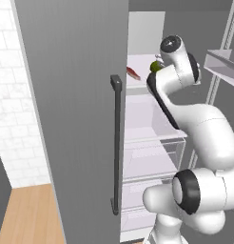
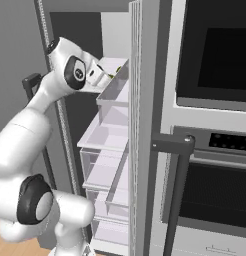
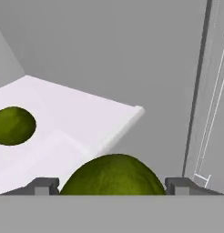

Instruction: Place one lime and one steak in each tupperware on the nearby counter, to pack two identical lunches.

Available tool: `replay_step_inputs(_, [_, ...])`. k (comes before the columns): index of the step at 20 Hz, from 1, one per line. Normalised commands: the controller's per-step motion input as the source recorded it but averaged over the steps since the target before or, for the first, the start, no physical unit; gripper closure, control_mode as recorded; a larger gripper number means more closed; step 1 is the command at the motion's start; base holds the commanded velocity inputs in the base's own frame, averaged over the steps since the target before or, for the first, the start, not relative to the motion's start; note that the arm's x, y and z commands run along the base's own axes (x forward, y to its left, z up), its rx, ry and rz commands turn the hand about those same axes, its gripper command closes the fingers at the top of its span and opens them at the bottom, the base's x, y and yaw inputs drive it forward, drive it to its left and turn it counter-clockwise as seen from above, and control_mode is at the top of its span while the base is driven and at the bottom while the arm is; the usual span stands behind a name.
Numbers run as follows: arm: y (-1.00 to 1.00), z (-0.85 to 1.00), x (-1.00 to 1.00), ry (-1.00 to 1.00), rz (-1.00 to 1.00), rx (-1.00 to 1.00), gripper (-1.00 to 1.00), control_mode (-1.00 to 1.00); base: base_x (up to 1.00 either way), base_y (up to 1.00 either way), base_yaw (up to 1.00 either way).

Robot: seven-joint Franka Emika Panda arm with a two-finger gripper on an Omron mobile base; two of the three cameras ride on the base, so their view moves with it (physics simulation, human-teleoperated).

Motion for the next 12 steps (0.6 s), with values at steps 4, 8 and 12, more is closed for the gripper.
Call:
replay_step_inputs(4, [0.0,-0.24,-1.0,-0.02,0.25,0.0,1.0,-1.0,0.0,0.0,0.0])
replay_step_inputs(8, [0.07,-0.09,-1.0,-0.07,0.35,0.0,1.0,-1.0,0.0,0.0,0.0])
replay_step_inputs(12, [0.68,-0.08,-0.79,0.0,0.51,-0.08,1.0,-1.0,0.0,0.0,0.0])
